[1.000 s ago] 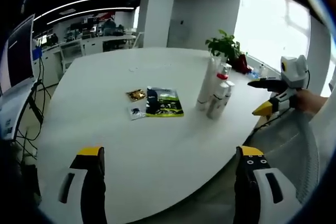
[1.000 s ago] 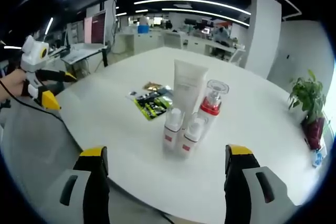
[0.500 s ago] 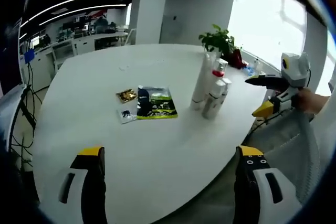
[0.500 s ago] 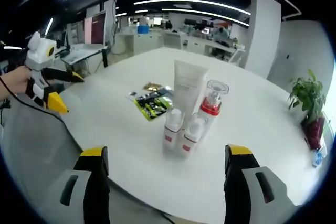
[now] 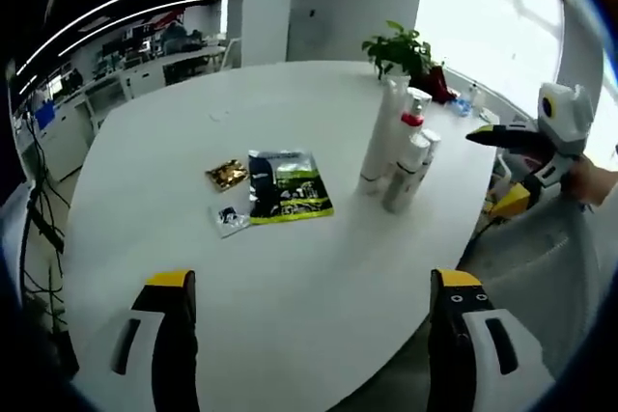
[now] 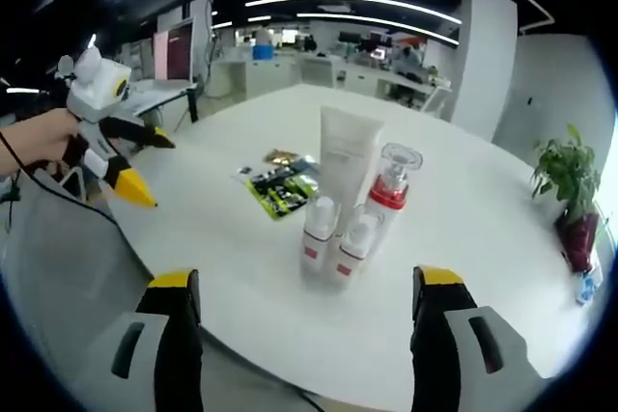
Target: Arrange the skincare products in the storage area until every visible bottle or jar stands upright without overlapping.
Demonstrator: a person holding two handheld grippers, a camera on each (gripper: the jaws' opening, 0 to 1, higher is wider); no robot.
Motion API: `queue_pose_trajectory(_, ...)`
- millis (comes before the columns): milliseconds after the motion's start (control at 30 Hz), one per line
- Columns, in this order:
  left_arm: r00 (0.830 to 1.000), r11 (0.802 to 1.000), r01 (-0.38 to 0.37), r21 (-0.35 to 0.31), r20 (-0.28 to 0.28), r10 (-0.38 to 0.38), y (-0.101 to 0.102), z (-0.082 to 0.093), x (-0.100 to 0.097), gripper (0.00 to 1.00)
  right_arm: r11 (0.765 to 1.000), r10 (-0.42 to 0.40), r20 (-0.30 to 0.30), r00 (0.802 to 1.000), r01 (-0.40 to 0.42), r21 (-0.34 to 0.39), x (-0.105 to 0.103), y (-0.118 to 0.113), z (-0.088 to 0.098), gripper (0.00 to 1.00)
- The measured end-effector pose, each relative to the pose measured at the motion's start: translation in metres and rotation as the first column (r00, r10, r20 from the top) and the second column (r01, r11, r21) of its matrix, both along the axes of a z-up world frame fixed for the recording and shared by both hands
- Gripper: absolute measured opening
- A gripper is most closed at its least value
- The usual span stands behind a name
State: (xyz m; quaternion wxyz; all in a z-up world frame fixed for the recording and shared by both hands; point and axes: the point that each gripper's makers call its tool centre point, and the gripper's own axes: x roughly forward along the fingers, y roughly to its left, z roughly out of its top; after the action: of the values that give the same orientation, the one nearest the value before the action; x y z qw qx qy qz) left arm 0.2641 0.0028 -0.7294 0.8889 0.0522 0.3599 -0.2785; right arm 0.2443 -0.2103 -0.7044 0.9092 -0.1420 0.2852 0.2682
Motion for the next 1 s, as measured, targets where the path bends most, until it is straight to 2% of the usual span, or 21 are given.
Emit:
queue_pose_trajectory(533,0.996,0.998,0.029,0.063,-0.089,-0.023,-0.030,-0.030,0.048,0.93,0.999,-0.030,-0.033,0.999,0.031,0.029,0.000,-0.004,-0.002,0.89)
queue_pose_trajectory(867,0.994,0.993,0.042,0.109,-0.104,-0.031,-0.049,-0.053,0.083,0.94,0.998,-0.042,-0.057,0.998,0.044,0.041,0.000,-0.005,-0.005,0.88)
queue_pose_trajectory(1000,0.994,0.993,0.015,0.118,-0.107,-0.002,-0.053,-0.061,0.102,0.94,0.998,-0.045,-0.064,0.997,0.048,0.041,0.000,-0.005,-0.007,0.88)
